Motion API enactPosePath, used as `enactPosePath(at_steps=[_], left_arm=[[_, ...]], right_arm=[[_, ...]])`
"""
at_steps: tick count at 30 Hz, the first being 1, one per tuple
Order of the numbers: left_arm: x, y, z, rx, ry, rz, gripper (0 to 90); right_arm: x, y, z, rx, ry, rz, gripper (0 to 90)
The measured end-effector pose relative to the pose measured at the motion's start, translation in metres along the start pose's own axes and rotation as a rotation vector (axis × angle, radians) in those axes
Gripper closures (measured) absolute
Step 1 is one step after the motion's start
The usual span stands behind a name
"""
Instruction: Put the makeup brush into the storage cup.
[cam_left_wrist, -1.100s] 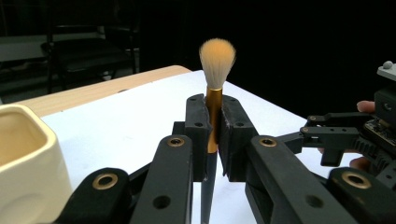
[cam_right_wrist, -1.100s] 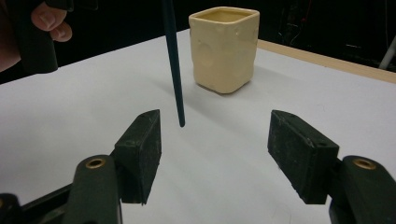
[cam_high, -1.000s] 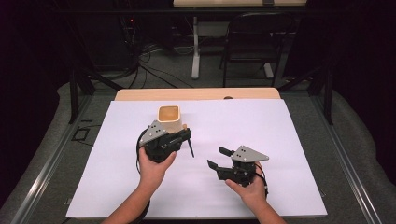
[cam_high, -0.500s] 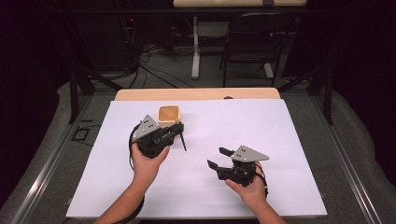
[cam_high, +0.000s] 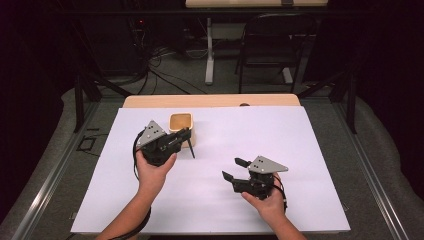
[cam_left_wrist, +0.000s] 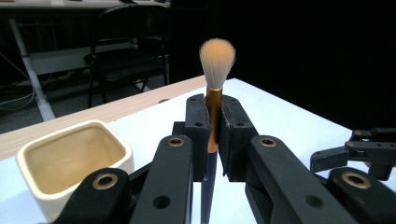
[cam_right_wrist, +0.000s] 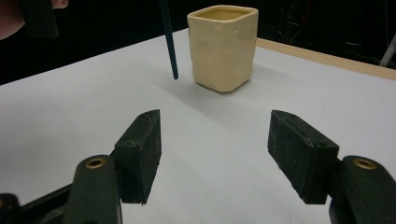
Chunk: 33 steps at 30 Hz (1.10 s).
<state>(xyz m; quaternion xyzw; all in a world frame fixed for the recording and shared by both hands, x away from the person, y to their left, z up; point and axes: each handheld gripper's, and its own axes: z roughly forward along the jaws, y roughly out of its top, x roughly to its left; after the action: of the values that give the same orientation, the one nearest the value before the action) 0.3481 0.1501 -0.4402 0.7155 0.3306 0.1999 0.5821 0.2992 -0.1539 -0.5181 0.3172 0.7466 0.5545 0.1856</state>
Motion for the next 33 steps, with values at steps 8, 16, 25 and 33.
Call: enactPosePath(at_steps=[8,16,25,33], left_arm=[[0.006,0.005,-0.004,-0.001,0.022,0.001,83.0],[0.009,0.008,-0.006,-0.001,0.027,0.001,83.0],[0.012,0.011,-0.007,-0.006,0.038,0.008,83.0],[0.016,0.014,-0.008,-0.010,0.049,0.010,83.0]], right_arm=[[0.000,0.000,-0.001,-0.003,-0.003,-0.002,35.0],[-0.001,0.000,-0.001,-0.003,-0.004,-0.001,35.0],[-0.001,0.000,-0.001,-0.003,-0.004,-0.001,35.1],[-0.001,0.000,-0.001,-0.002,-0.004,-0.001,35.1]])
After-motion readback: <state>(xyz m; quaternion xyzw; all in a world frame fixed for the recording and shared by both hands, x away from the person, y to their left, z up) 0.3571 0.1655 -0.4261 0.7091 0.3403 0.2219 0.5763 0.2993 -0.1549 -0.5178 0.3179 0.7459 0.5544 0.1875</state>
